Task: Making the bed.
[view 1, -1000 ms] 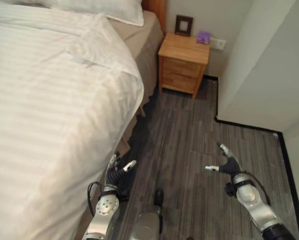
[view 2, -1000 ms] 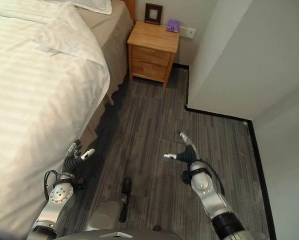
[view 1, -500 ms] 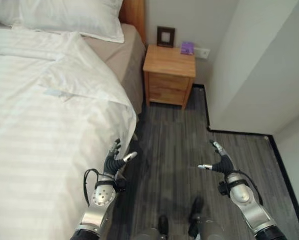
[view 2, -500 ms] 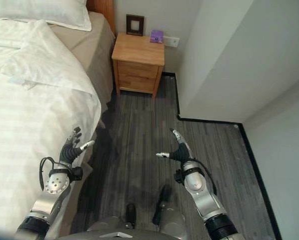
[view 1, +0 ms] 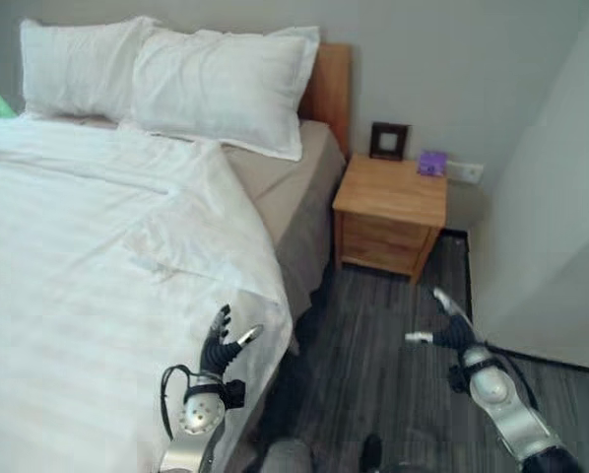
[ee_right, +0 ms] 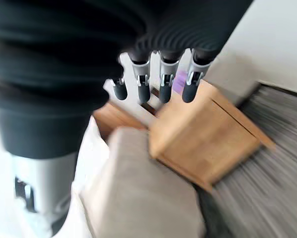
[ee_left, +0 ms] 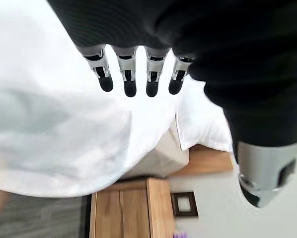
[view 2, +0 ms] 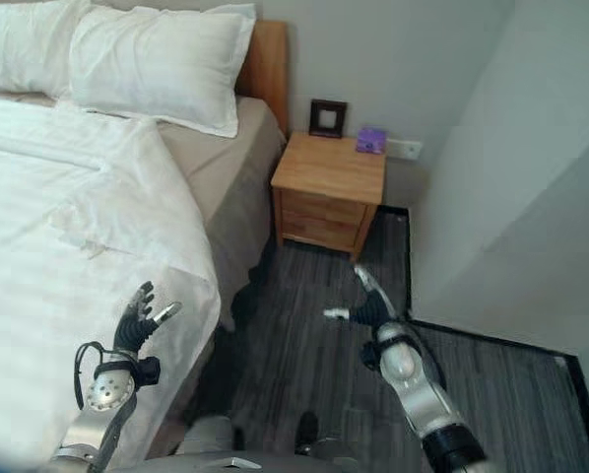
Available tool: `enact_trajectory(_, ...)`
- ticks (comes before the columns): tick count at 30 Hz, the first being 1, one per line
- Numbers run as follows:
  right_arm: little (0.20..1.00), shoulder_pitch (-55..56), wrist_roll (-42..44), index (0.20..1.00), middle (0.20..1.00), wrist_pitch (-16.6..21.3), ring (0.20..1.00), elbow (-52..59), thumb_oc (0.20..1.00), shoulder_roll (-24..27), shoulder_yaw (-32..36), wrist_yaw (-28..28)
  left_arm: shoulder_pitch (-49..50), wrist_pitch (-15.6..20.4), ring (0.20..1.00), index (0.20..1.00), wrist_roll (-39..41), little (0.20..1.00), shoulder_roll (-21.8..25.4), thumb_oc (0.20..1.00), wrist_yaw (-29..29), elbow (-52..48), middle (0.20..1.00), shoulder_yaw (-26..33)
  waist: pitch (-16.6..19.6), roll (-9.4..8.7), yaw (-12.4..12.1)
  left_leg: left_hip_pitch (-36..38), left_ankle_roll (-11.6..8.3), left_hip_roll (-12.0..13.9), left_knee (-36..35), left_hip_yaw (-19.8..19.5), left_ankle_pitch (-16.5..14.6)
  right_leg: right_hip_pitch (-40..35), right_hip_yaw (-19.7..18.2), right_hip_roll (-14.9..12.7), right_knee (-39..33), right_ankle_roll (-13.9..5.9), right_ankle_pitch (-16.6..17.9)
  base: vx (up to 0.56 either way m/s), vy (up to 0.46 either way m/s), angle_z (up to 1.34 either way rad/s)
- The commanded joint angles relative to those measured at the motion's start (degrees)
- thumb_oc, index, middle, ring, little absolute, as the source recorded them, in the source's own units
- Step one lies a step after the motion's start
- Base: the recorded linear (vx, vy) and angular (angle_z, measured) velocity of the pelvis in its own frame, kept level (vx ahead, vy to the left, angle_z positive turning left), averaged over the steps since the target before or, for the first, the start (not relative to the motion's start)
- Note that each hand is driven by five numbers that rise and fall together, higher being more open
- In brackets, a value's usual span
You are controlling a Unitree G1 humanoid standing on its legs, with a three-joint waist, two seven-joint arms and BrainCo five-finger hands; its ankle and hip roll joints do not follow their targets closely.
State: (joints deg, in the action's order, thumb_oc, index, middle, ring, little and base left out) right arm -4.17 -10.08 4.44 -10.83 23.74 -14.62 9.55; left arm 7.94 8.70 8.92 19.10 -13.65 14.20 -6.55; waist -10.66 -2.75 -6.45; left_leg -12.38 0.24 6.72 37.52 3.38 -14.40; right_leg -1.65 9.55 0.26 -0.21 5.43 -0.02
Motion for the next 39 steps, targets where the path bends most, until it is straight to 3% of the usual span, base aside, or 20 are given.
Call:
enact_trajectory(1,1.0,-2.88,0.2,1.0,1.0,3.22,1.0,2.98,1.0,0.74,-1.2,0.54,-4.09,3.25,1.0,1.0,1.0,1.0,0.84,1.0,0.82,-5.65,1.0,-1.61,-2.42,-0.21,-1.03,2.2,0.43,-3.88,-18.55,4.39,7.52,-7.35,2.43,-4.56,-4.79,-8.41,-7.45,0.69,0.034,-0.26)
enact_trajectory(5,1.0,-4.75,-0.18,1.0,1.0,3.19,1.0,1.54,1.0,-0.25,-1.2,1.79,-4.16,2.99,1.0,1.0,1.09,1.0,0.58,1.0,1.19,-5.66,1.0,-2.39,-0.45,1.79,-1.7,0.14,-0.62,-6.63,-30.75,12.59,14.26,-12.9,1.32,0.47,-4.79,-7.61,-12.27,0.5,0.023,0.04)
enact_trajectory(8,1.0,-4.99,-0.71,1.0,1.0,3.05,1.0,1.24,1.0,-1.12,-2.03,1.64,-3.41,2.72,1.0,1.0,0.89,1.0,0.91,1.0,1.03,-6.31,1.0,-1.96,0.21,1.35,-3.19,0.79,1.73,-7.83,-31.35,12.85,14.14,-15.08,0.88,0.92,-3.91,-7.51,-12.64,0.4,0.04,-0.06)
enact_trajectory(10,1.0,-4.42,-2.09,1.0,1.0,3.06,1.0,0.15,1.0,-2.86,-2.66,1.44,-3.04,2.66,1.0,1.0,0.75,1.0,1.21,1.0,1.31,-5.97,1.0,-2.27,0.75,-0.07,-4.17,3.82,3.49,-8.49,-33.24,12.5,13.51,-14.69,1.35,0.58,2.6,-8.67,-13.45,0.5,0.075,-0.14)
enact_trajectory(11,1.0,-4.13,-3.08,1.0,1.0,2.78,1.0,-0.3,1.0,-3.34,-2.91,1.23,-3.31,2.5,1.0,1.0,0.49,1.0,1.59,1.0,1.26,-5.86,1.0,-2.56,0.68,-0.85,-4.41,5.13,4.18,-8.51,-33.48,13.29,12.88,-13.74,2.09,0.67,7.51,-10.54,-12.62,0.54,0.117,-0.08)
enact_trajectory(12,1.0,-5.1,-4.28,1.0,1.0,2.53,1.0,0.07,1.0,-3.9,-3.05,1.21,-4.57,2.38,1.0,1.0,0.51,1.0,2.01,1.0,1.14,-6.04,1.0,-3.02,0.52,-1.24,-3.76,7.93,4.9,-8.67,-34.63,13.28,11.57,-9.99,4.1,-0.77,18.18,-16.13,-8.15,0.51,0.145,0.02)
enact_trajectory(13,1.0,-5.69,-4.86,1.0,1.0,2.46,1.0,0.53,1.0,-3.8,-2.82,1.28,-5.41,2.31,1.0,1.0,0.1,1.0,2.4,1.0,0.97,-5.99,1.0,-3.43,0.52,-1.05,-2.95,9.67,5.28,-8.72,-35.64,12.9,11.1,-8.12,4.43,-1.78,23.32,-18.41,-5.27,0.49,0.157,0.02)
enact_trajectory(15,1.0,-6.98,-6.01,1.0,1.0,2.37,1.0,1.3,1.0,-3.49,-2.48,1.9,-6.99,2.46,1.0,1.0,0.03,1.0,2.9,1.0,0.18,-6.78,1.0,-4.03,0.38,0.41,-1.46,13.7,5.75,-8.19,-38.51,11.56,10.56,-3.13,5.26,-3.53,32.05,-20.43,-1.26,0.39,0.087,0.32)
enact_trajectory(17,1.0,-7.34,-6.88,1.0,1.0,2.09,1.0,1.6,1.0,-3.03,-2.21,2.09,-7.2,2.5,1.0,1.0,0.06,1.0,3.13,1.0,0.28,-7.37,1.0,-4.0,0.63,1.17,-1.05,14.89,5.84,-7.83,-39.68,11.21,10.5,-2.06,6.36,-4.69,32.71,-20.09,-0.92,0.3,0.035,0.41)
enact_trajectory(18,1.0,-8.36,-7.99,1.0,1.0,1.89,1.0,2.28,1.0,-2.13,-1.3,3.16,-7.43,2.95,1.0,1.0,0.49,1.0,3.86,1.0,0.21,-9.25,1.0,-3.79,0.51,2.71,-0.45,17.04,5.5,-7.1,-41.09,9.76,10.28,1.33,7.7,-6.81,32.68,-17.61,-2.4,0.24,0.009,0.25)
enact_trajectory(19,1.0,-8.35,-7.99,1.0,1.0,1.87,1.0,2.3,1.0,-2.09,-1.29,3.15,-7.4,2.9,1.0,1.0,0.52,1.0,3.84,1.0,0.22,-9.32,1.0,-3.79,0.47,2.63,-0.24,17.15,5.49,-7.25,-41.27,9.54,10.33,1.29,7.9,-6.98,32.91,-17.6,-2.67,0.44,-0.043,0.32)
enact_trajectory(20,1.0,-8.87,-7.68,1.0,1.0,1.93,1.0,3.45,1.0,-1.27,-0.24,3.99,-6.9,3.55,1.0,1.0,1.6,1.0,4.58,1.0,0.42,-11.32,1.0,-3.24,0.04,3.45,0.85,18.78,4.69,-6.74,-41.79,7.62,10.09,4.13,8.01,-8.18,28.56,-15.35,-4.84,0.21,-0.056,0.44)
enact_trajectory(23,1.0,-9.07,-7.6,1.0,1.0,1.94,1.0,4.29,1.0,-0.79,0.56,4.49,-6.22,3.99,1.0,1.0,2.22,1.0,5.24,1.0,1.08,-12.52,1.0,-2.63,-0.06,3.68,1.23,19.51,3.87,-6.23,-41.86,5.93,9.5,5.01,6.56,-8.56,21.94,-13.75,-6.39,0.31,-0.147,0.76)
enact_trajectory(25,1.0,-8.76,-7.68,1.0,1.0,1.72,1.0,5.28,1.0,-0.63,1.6,5.01,-5.55,4.8,1.0,1.0,3.25,1.0,5.59,1.0,1.57,-13.13,1.0,-1.29,0.07,3.6,1.61,20.79,2.62,-5.38,-42.13,1.86,7.78,5.73,-1.48,-10.38,10.59,-13.59,-4.48,0.4,-0.299,0.7)
enact_trajectory(29,1.0,-6.06,-8.56,1.0,1.0,1.13,1.0,6.78,1.0,-0.47,2.39,4.7,-6.21,5.07,1.0,1.0,3.69,1.0,5.82,1.0,1.45,-12.51,1.0,-0.6,-0.33,2.09,1.69,21.4,0.72,-4.1,-41.64,-7.13,5.75,5.28,-15.94,-15.56,2.94,-15.26,3.42,0.34,-0.341,1.17)
enact_trajectory(33,1.0,-6.57,-9.96,1.0,1.0,0.37,1.0,6.35,1.0,0.53,2.65,4.16,-5.63,5.39,1.0,1.0,5.33,1.0,6.63,1.0,1.73,-12.37,1.0,0.44,0.26,0.08,1.22,20.59,-1.64,-2.4,-40.79,-11.98,5.25,3.12,-14.0,-18.02,0.11,-16.33,4.48,0.22,-0.38,1.42)
enact_trajectory(34,1.0,-7.24,-9.99,1.0,1.0,0.47,1.0,6.14,1.0,0.64,2.29,4.16,-5.02,5.75,1.0,1.0,6.07,1.0,6.63,1.0,1.39,-12.15,1.0,1.23,0.65,-0.39,1.59,20.92,-2.49,-1.2,-40.99,-13.3,5.53,2.74,-13.2,-17.46,0.54,-16.95,5.33,0.44,-0.657,1.34)
enact_trajectory(35,1.0,-9.69,-10.31,1.0,1.0,0.43,1.0,5.8,1.0,1.29,0.82,3.21,-3.47,6.23,1.0,1.0,8.24,1.0,6.51,1.0,1.01,-11.56,1.0,3.52,1.61,-0.43,0.6,21.1,-4.23,1.88,-40.84,-13.99,5.57,0.96,-11.28,-15.18,-1.0,-16.93,1.98,0.39,-0.641,1.13)
enact_trajectory(37,1.0,-11.15,-10.08,1.0,1.0,0.6,1.0,5.71,1.0,1.41,-0.07,3.07,-2.23,6.36,1.0,1.0,9.37,1.0,6.23,1.0,1.01,-11.81,1.0,4.64,1.98,-0.24,0.56,20.47,-4.93,2.88,-40.51,-14.61,6.2,0.36,-10.29,-14.3,-1.62,-16.36,1.43,0.26,-0.413,0.59)
enact_trajectory(39,1.0,-15.96,-9.43,1.0,1.0,1.02,1.0,5.84,1.0,2.27,-2.17,3.6,-0.54,7.27,1.0,1.0,13.99,1.0,4.87,1.0,0.57,-11.45,1.0,7.86,2.59,1.04,-0.9,17.77,-7.54,5.77,-38.06,-15.05,9.2,-2.6,-7.31,-11.58,-4.74,-13.93,-2.34,0.28,-0.38,0.6)
